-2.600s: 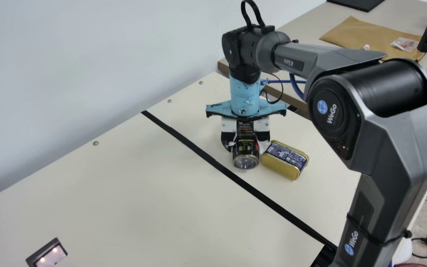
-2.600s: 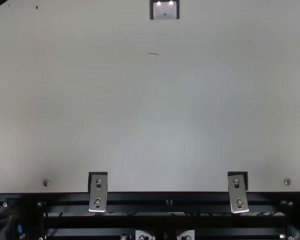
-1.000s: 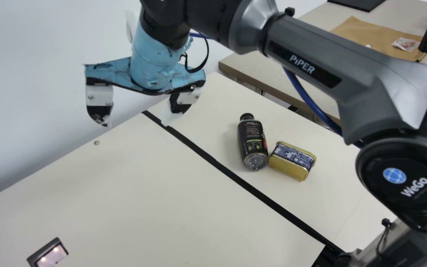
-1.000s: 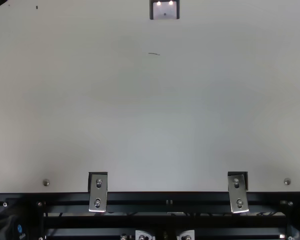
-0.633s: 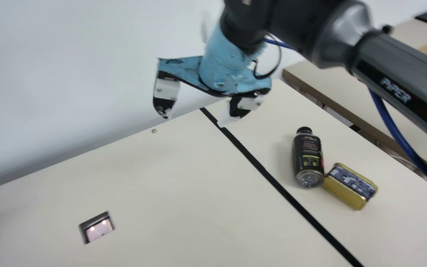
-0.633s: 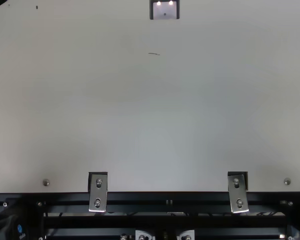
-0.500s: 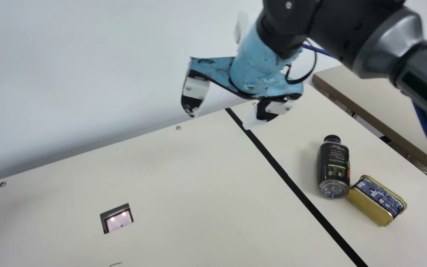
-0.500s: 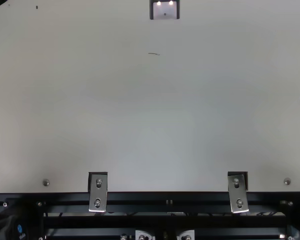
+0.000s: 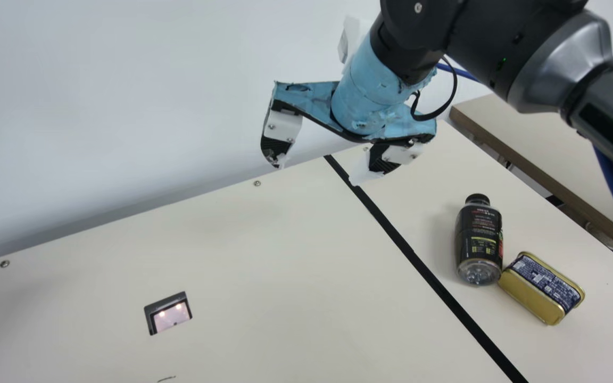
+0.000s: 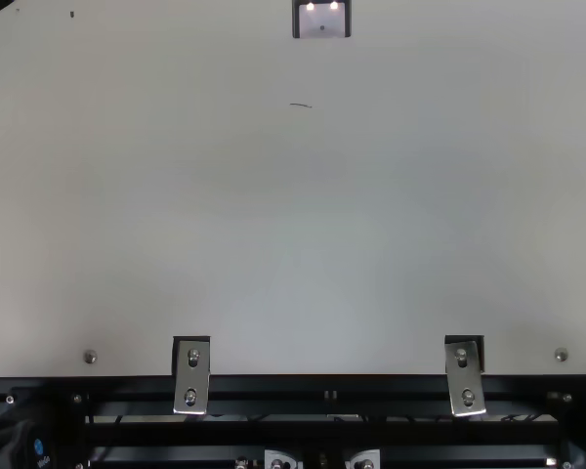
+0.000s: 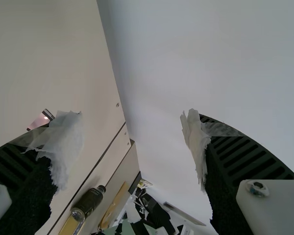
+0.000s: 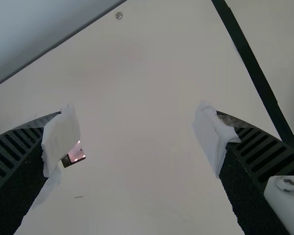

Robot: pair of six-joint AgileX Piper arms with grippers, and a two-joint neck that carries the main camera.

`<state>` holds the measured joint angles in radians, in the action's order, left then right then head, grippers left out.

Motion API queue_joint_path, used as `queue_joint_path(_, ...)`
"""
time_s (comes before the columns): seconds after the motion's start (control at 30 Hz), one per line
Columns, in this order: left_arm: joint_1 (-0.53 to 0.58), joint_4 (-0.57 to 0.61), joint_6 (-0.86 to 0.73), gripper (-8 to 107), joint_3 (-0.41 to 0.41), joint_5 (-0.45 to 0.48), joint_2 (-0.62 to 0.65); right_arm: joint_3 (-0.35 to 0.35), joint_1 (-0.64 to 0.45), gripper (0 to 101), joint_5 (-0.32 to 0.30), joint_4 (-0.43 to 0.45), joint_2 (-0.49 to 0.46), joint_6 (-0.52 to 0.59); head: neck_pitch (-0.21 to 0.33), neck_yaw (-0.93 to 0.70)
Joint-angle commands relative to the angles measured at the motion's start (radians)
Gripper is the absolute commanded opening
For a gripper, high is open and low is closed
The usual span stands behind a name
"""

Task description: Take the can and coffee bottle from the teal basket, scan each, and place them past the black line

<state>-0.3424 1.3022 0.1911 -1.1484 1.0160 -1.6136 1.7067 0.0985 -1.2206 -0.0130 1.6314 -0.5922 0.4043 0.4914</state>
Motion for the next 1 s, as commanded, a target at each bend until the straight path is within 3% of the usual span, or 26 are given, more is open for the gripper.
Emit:
queue_joint_path(0.0,0.000,0.000,0.000,90,0.000,0.000,0.000,0.000,-0.006,101,0.001,-0.004,0.000,0.007,0.030,-0.009)
queue_joint_path(0.17,-0.031,0.012,0.018,90,0.006,0.045,0.009,-0.022,0.014,101,0.014,0.035,-0.045,-0.012,0.030,-0.009)
queue_joint_path(0.4,-0.162,0.048,-0.031,90,0.063,0.204,0.093,-0.120,0.116,101,0.044,0.137,-0.191,-0.097,0.030,-0.009)
queue_joint_path(0.67,-0.202,0.138,-0.300,90,0.203,0.204,0.237,-0.271,0.298,101,0.059,0.315,-0.372,-0.269,0.030,-0.009)
queue_joint_path(0.7,-0.196,0.126,-0.205,90,0.171,0.203,0.202,-0.233,0.247,101,0.060,0.259,-0.325,-0.217,0.030,-0.009)
queue_joint_path(0.77,-0.201,0.136,-0.260,90,0.197,0.203,0.233,-0.266,0.285,101,0.058,0.300,-0.363,-0.256,0.030,-0.009)
queue_joint_path(0.97,-0.199,0.132,-0.307,90,0.199,0.194,0.242,-0.273,0.299,101,0.059,0.311,-0.376,-0.269,0.030,-0.009)
